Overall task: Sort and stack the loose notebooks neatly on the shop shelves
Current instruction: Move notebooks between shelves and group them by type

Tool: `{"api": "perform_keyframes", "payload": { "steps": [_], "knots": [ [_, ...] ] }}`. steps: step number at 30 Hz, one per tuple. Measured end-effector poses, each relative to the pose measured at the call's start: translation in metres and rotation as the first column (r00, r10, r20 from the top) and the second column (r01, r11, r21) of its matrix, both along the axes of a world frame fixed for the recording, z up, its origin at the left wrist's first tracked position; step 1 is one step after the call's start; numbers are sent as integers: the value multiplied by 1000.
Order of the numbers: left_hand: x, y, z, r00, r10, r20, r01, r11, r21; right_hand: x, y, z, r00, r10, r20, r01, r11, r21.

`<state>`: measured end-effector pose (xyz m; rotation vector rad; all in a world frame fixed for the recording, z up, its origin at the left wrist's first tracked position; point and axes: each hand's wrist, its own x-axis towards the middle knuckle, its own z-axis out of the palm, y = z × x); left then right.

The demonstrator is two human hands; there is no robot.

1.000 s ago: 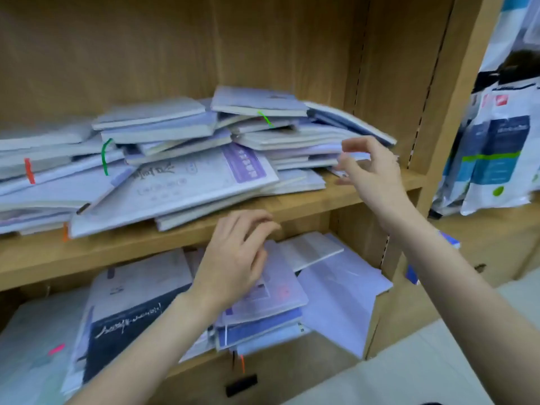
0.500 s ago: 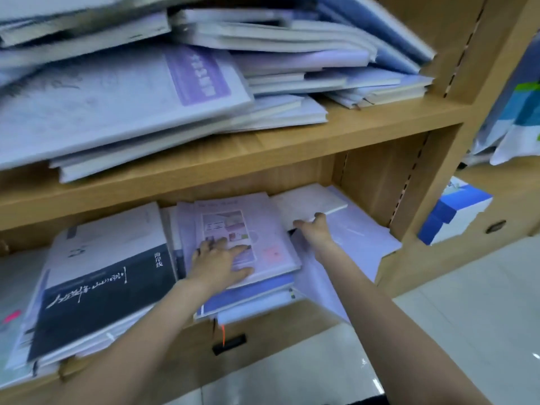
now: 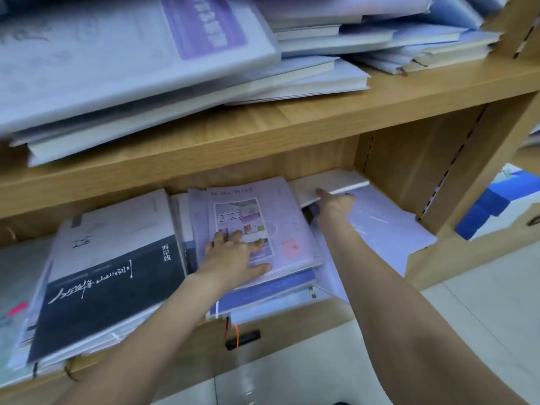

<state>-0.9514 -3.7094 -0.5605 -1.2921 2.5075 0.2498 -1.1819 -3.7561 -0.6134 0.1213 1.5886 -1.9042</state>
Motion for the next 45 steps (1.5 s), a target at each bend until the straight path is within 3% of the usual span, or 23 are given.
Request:
{"api": "perform_keyframes", "payload": {
  "steps": [5, 8, 12, 14, 17, 19, 21, 24, 27, 30, 33, 35, 37, 39, 41, 42, 43, 45],
  "knots": [
    [-1, -1, 1, 1000, 7, -28, -6, 999, 38, -22, 17, 22, 974, -10, -228, 30, 996, 83],
    [-3, -2, 2, 999, 16, -35, -15, 999, 33, -44, 58, 52, 968, -75, -240, 68, 997, -38],
    [-6, -3, 0, 998, 42, -50, -39, 998, 48, -29, 135, 76, 972, 173, -158, -193, 974, -120],
    [-7, 0, 8, 959, 109, -263, -80, 990, 117, -12, 172, 84, 931, 294, -216, -317, 945, -80],
    [-4, 29, 34, 734, 141, -664, -89, 990, 111, 13, 216, 100, 873, 357, -333, -393, 918, -45],
    [7, 64, 57, 580, -30, -814, 4, 999, -34, 27, 239, 114, 815, 372, -445, -442, 895, -62],
    [22, 89, 76, 490, -273, -828, 76, 959, -271, 36, 260, 133, 733, 376, -567, -499, 864, -72],
    [47, 101, 118, 438, -514, -738, 34, 830, -557, 42, 287, 174, 615, 312, -724, -523, 849, -78],
    [60, 105, 171, 402, -660, -635, -34, 682, -730, 51, 303, 232, 377, 274, -885, -582, 814, 4],
    [66, 97, 219, 436, -713, -548, -133, 552, -823, 58, 307, 290, 171, 133, -976, -571, 821, 12],
    [71, 71, 253, 584, -605, -541, -264, 490, -831, 61, 293, 344, 46, -133, -990, -462, 876, -139],
    [73, 55, 263, 690, -458, -560, -317, 504, -804, 65, 266, 375, -102, -353, -930, -340, 891, -301],
    [73, 45, 263, 747, -312, -587, -347, 570, -745, 73, 224, 394, -290, -469, -834, -193, 882, -429],
    [74, 36, 252, 792, -279, -543, -324, 561, -761, 77, 175, 396, -437, -416, -798, -149, 908, -392],
    [77, 30, 244, 824, -299, -481, -293, 501, -814, 73, 121, 383, -593, -173, -787, -163, 982, -94],
    [78, 27, 241, 829, -304, -469, -291, 480, -827, 72, 101, 376, -619, 14, -785, -122, 986, 114],
    [79, 25, 240, 830, -312, -462, -289, 468, -835, 69, 88, 370, -597, 193, -778, -74, 953, 293],
    [79, 23, 238, 823, -334, -460, -286, 456, -843, 65, 77, 365, -467, 306, -830, -123, 907, 404]
  ]
}}
